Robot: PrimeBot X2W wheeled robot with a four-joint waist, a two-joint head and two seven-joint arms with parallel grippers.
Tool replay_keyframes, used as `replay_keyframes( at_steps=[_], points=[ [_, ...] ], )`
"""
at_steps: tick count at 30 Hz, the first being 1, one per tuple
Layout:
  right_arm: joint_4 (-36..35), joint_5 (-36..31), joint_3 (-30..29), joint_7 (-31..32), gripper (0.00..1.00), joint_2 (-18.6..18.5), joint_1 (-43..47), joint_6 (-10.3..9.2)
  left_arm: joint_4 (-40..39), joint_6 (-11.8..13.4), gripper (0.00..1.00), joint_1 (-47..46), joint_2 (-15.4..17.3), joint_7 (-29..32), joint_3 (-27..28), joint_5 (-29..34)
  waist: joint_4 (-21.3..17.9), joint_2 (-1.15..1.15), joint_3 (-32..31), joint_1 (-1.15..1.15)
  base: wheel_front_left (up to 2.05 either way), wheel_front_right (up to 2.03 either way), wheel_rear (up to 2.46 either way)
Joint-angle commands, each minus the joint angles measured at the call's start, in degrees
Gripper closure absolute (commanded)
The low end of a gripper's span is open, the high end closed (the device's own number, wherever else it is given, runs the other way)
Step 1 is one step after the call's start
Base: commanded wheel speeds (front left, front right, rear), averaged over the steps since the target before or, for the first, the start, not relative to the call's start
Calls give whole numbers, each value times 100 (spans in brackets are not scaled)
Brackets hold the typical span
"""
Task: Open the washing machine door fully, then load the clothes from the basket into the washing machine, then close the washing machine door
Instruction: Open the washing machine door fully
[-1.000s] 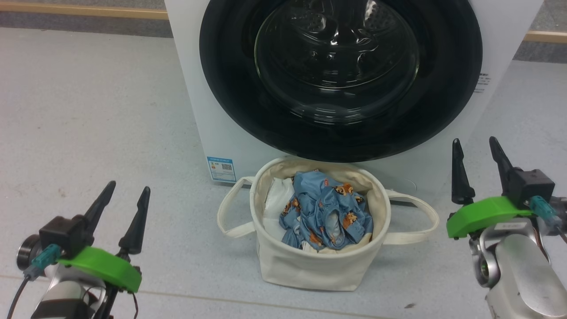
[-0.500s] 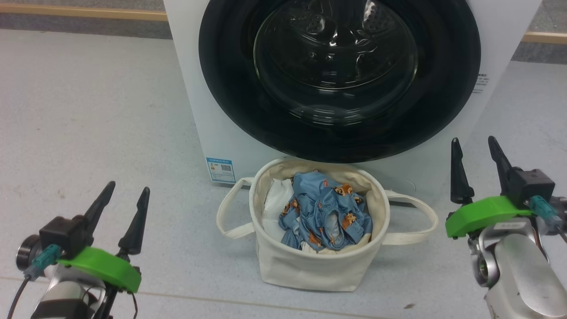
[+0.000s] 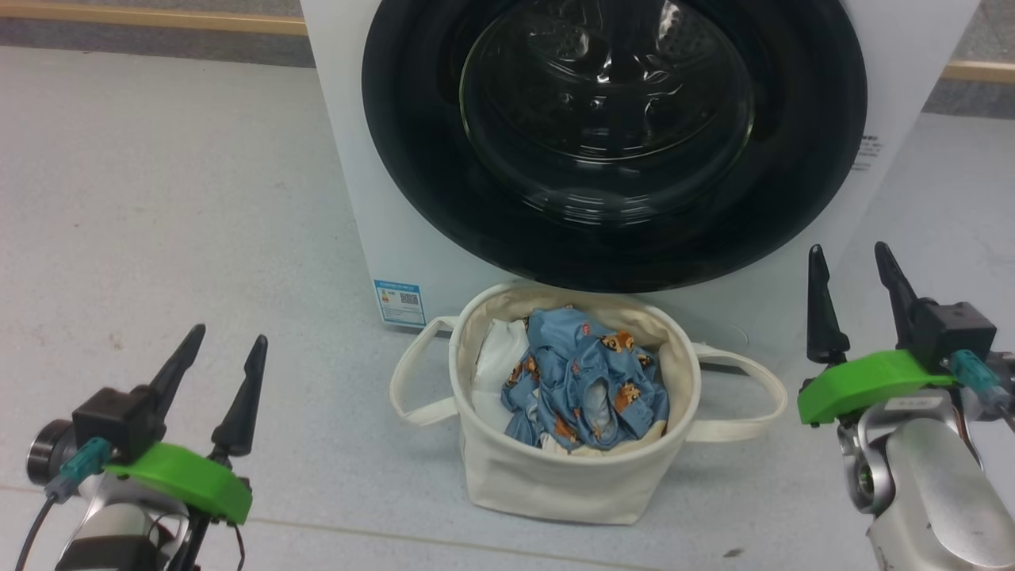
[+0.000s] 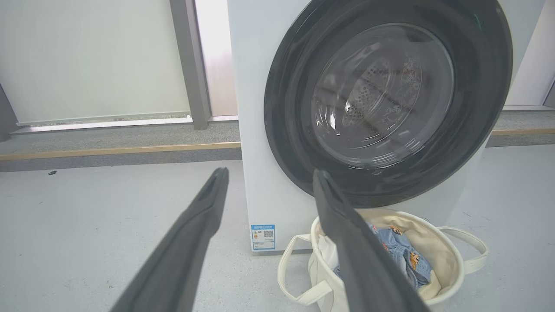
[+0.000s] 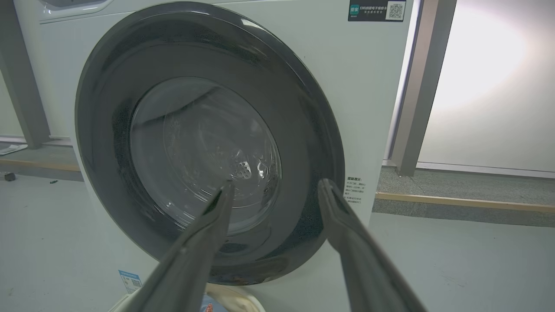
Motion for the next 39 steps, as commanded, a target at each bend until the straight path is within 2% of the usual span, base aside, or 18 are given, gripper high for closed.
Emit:
replay_keyframes(
  at_steps=[1, 24, 39],
  points=[
    [-214, 35, 99, -71, 0, -37, -167, 0, -148, 16, 0, -330, 180, -70, 253, 45, 0, 0, -3, 0, 115, 67, -182],
    [-210, 71, 125, -71, 0, -24, -113, 0, -165, -99, 0, -285, 144, -70, 47, -42, -39, 0, -3, 0, 102, 126, -228],
    [-164, 96, -6, -71, 0, 31, -95, 0, -230, -57, 0, -272, 134, -70, 2, -84, -37, 0, 8, 0, 24, 24, -49]
  ],
)
